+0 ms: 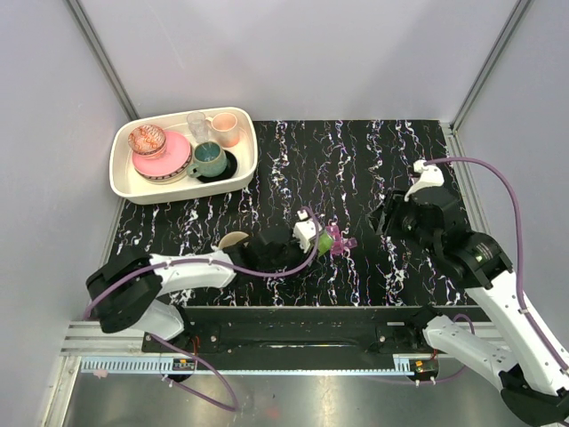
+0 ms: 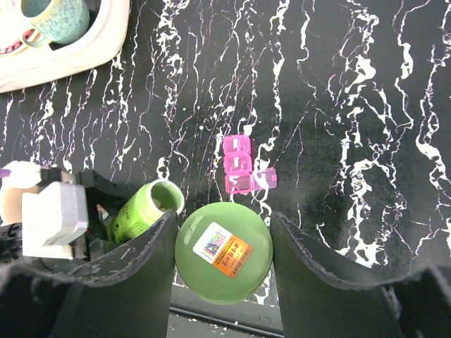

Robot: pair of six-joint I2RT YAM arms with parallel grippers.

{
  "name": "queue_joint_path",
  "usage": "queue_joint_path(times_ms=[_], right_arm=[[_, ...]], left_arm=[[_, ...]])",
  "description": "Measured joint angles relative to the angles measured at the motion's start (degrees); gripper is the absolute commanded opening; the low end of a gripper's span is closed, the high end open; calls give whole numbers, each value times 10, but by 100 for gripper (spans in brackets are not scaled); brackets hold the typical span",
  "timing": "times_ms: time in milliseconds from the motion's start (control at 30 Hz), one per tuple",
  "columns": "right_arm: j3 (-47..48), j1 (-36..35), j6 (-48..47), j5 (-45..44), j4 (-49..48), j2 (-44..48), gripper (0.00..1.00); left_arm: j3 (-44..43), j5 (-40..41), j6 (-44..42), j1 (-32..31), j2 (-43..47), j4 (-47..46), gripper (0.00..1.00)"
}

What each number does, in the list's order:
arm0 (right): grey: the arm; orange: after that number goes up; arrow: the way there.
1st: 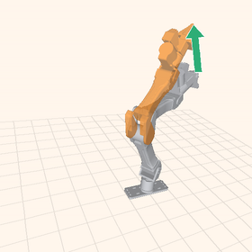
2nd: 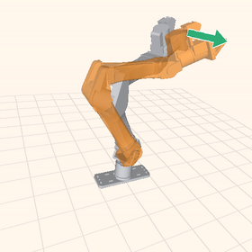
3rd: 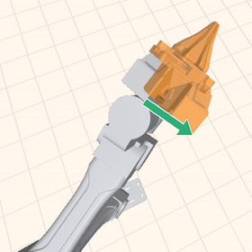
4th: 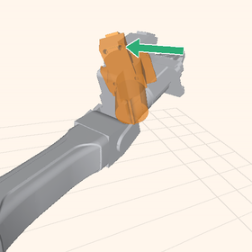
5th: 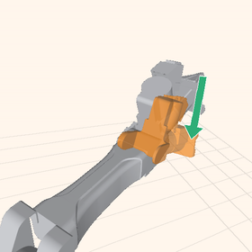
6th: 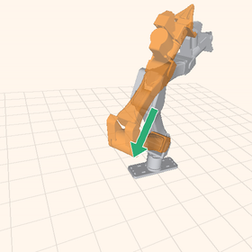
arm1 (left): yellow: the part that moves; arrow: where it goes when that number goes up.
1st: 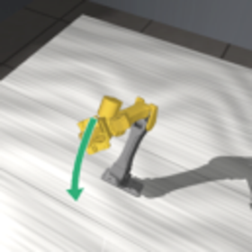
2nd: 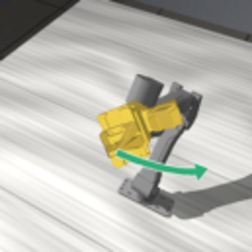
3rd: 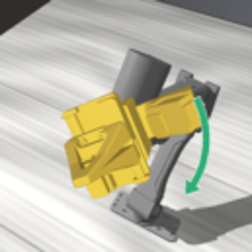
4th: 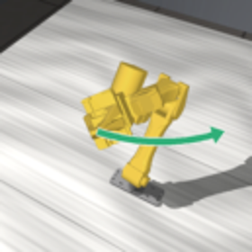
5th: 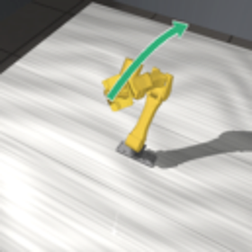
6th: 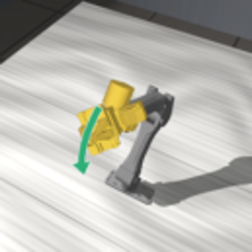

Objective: Sort the pills into containers

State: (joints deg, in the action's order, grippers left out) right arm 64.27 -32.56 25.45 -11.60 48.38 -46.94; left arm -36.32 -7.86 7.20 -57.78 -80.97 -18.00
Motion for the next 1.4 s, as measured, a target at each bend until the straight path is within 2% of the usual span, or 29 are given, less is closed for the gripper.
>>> queue_joint_path(times_ms=[167, 333, 1400], right_arm=[[15, 0, -1, -14, 13, 18, 0], [18, 0, -4, -25, 14, 31, 0], [29, 0, -32, -44, 47, 61, 0]], left_arm=[[-62, 13, -12, 0, -66, 17, 0], [-82, 21, -14, 0, -110, 25, 0], [-161, 60, -31, 0, -195, 165, 0]])
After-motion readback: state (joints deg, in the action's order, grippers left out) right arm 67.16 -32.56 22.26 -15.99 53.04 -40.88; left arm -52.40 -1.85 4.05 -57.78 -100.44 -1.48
